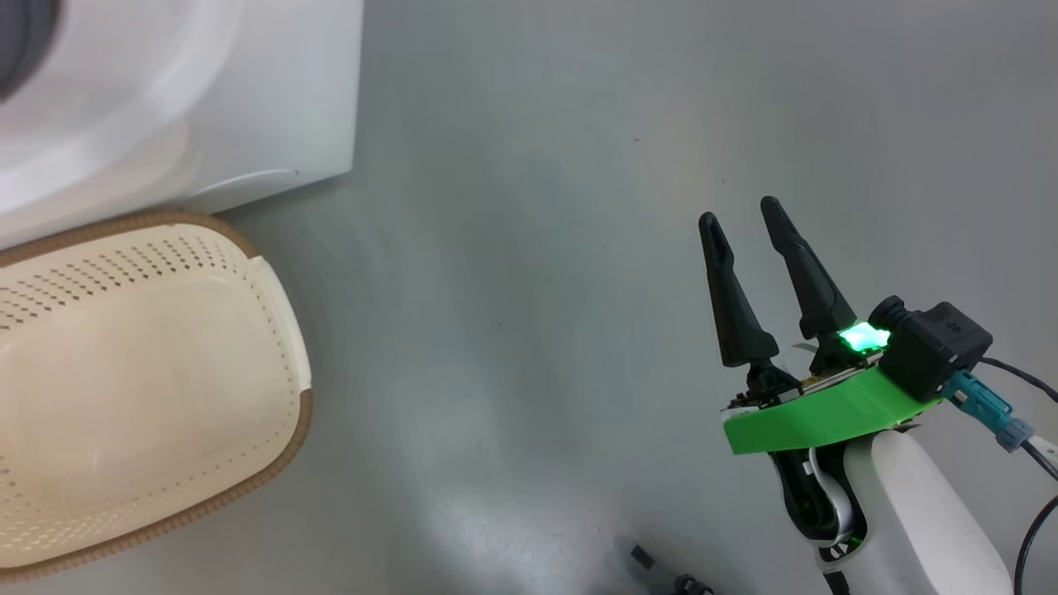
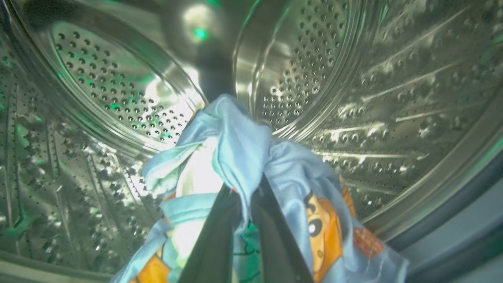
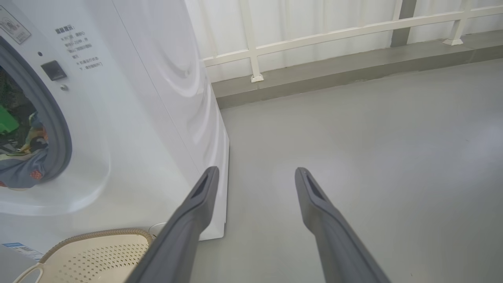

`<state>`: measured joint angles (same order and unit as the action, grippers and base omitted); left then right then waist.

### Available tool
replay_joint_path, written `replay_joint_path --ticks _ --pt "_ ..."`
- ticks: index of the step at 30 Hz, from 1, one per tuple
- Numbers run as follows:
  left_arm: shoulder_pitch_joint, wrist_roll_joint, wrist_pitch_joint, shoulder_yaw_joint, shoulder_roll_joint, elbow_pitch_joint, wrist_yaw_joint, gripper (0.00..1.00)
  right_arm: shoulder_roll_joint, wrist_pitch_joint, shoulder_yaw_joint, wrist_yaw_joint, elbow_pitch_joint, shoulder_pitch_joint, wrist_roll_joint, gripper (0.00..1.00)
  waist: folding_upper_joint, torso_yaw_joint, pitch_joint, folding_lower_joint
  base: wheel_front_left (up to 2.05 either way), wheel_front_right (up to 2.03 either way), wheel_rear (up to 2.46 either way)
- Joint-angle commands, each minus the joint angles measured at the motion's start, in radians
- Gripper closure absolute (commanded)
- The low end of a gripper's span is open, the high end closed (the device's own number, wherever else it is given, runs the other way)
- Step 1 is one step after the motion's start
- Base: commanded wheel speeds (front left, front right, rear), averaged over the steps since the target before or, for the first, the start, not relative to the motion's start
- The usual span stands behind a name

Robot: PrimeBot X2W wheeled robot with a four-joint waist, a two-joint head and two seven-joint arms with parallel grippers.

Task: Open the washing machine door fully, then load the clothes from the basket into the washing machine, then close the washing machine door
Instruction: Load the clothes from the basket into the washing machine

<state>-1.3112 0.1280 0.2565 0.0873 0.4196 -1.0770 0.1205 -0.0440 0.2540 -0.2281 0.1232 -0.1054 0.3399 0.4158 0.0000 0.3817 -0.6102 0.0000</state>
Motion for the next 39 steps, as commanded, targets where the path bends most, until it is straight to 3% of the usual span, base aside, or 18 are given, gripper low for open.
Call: replay_joint_path --ticks 1,7,14,28,39 --pt "-0.023 -0.023 0.0 -0.019 0.048 -0.047 -0.01 0.0 -0.006 0.008 -0.019 0.008 0.023 -0.009 -0.004 0.0 0.0 -0.008 0.01 0.0 0.0 0.0 0.0" --pt "-0.056 -0.024 -0.011 -0.036 0.039 -0.141 -0.009 0.0 -0.006 0.008 -0.019 0.008 0.021 -0.011 -0.009 0.0 0.0 -0.019 0.023 0.0 0.0 0.0 0.0" --pt "-0.046 0.028 0.004 -0.012 0.009 -0.145 -0.001 0.0 -0.006 0.008 -0.011 0.008 0.017 -0.008 -0.018 0.0 0.0 -0.031 0.038 0.0 0.0 0.0 0.0" --pt "0.226 0.153 0.005 0.156 -0.078 0.225 0.009 0.0 -0.022 0.008 0.009 0.008 0.026 0.005 -0.031 0.0 0.0 -0.065 0.055 0.0 0.0 0.0 0.0" --pt "0.535 0.143 0.005 0.158 -0.156 0.48 0.01 0.0 -0.056 0.008 0.045 0.008 0.021 -0.011 -0.04 0.0 0.0 -0.128 0.12 0.0 0.0 0.0 0.0"
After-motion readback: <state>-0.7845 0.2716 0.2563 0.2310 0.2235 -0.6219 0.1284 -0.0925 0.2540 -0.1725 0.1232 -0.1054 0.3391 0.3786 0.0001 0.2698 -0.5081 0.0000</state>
